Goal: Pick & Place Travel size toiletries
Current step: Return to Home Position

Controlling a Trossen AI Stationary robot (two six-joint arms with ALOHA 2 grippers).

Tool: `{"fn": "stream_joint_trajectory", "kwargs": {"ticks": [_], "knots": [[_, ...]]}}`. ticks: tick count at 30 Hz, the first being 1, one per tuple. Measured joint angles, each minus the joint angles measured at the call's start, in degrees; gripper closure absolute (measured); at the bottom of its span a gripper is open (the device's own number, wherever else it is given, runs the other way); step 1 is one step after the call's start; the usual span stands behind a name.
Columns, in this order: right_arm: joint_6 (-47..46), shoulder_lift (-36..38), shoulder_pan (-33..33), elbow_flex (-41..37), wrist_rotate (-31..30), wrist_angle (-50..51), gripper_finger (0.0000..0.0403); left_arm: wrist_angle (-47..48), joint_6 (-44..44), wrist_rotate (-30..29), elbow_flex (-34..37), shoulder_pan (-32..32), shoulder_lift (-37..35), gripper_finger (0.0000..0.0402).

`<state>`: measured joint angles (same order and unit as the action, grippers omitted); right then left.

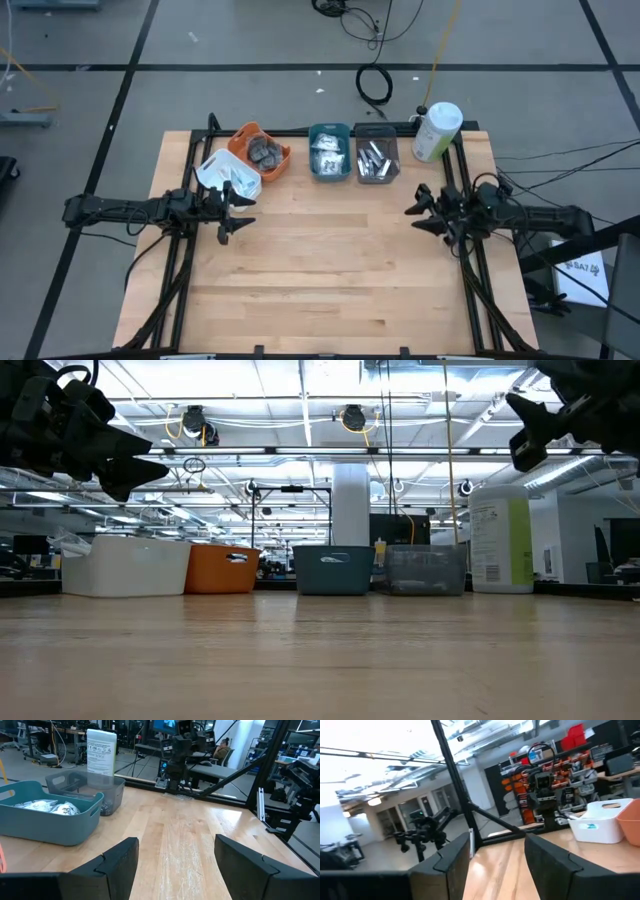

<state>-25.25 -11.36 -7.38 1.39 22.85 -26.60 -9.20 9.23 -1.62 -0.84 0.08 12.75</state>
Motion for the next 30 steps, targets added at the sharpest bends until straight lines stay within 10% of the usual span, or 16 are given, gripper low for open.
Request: {"fn": "stream_joint_trajectory", "kwargs": {"ticks": [30], "knots": [[23.45,11.09,6.26,2.80,-28.60,25.94,0.0226,0.02,0.00,0.01,0.00,0.00,0.00,0.0146]]}}
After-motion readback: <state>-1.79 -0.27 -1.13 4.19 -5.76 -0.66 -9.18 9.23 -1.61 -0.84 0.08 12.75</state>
